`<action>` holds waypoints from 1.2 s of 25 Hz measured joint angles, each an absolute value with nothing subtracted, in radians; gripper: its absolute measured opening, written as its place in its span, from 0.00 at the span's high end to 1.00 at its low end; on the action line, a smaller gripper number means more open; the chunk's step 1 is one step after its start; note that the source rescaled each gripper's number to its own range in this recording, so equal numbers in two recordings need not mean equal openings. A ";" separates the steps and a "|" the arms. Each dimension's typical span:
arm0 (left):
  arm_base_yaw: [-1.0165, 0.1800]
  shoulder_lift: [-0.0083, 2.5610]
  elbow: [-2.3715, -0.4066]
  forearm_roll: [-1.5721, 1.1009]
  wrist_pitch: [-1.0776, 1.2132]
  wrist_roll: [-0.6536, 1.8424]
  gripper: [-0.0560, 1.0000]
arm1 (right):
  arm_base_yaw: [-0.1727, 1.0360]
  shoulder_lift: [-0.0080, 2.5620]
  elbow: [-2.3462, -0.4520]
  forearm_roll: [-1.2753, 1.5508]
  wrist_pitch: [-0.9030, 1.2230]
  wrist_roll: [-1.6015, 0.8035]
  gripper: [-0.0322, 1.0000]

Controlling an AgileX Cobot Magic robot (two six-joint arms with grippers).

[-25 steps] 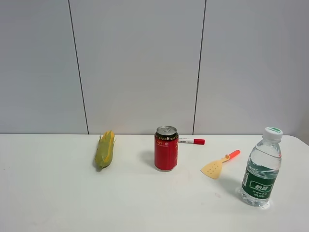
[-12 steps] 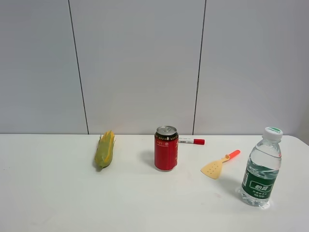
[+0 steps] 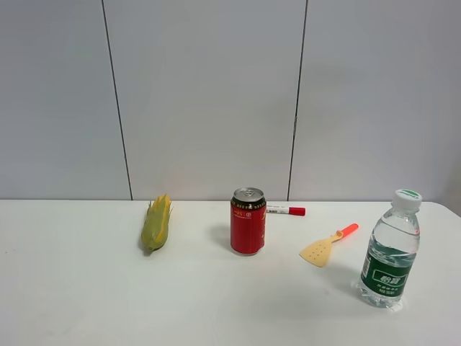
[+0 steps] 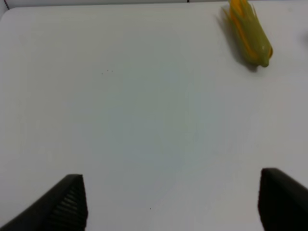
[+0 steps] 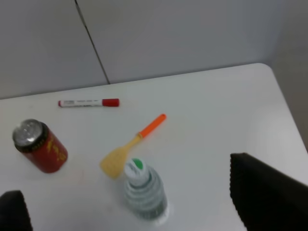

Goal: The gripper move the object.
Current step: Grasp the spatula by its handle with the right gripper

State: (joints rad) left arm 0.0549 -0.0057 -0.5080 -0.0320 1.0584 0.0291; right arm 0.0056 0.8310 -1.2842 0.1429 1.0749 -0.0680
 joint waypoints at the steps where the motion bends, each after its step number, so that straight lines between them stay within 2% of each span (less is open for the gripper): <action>1: 0.055 -0.006 -0.508 -0.032 1.058 0.029 0.00 | 0.006 0.878 -1.323 0.143 1.087 -0.068 0.11; 7: 0.055 -0.006 -0.508 -0.032 1.058 0.030 0.00 | 0.007 1.209 -1.442 0.141 1.122 -0.046 0.05; 14: 0.055 -0.006 -0.508 -0.032 1.058 0.029 0.00 | 0.024 1.530 -1.559 0.140 1.091 0.200 0.05; 23: 0.055 -0.006 -0.508 -0.032 1.058 0.029 0.00 | 0.160 1.815 -1.656 0.062 1.093 0.480 0.05; 30: 0.055 -0.006 -0.508 -0.032 1.058 0.029 0.00 | 0.173 1.958 -1.683 0.022 1.106 0.602 0.05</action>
State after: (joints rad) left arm 0.0549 -0.0057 -0.5080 -0.0320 1.0584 0.0293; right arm 0.1726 1.9583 -1.6829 0.0221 1.1059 0.6019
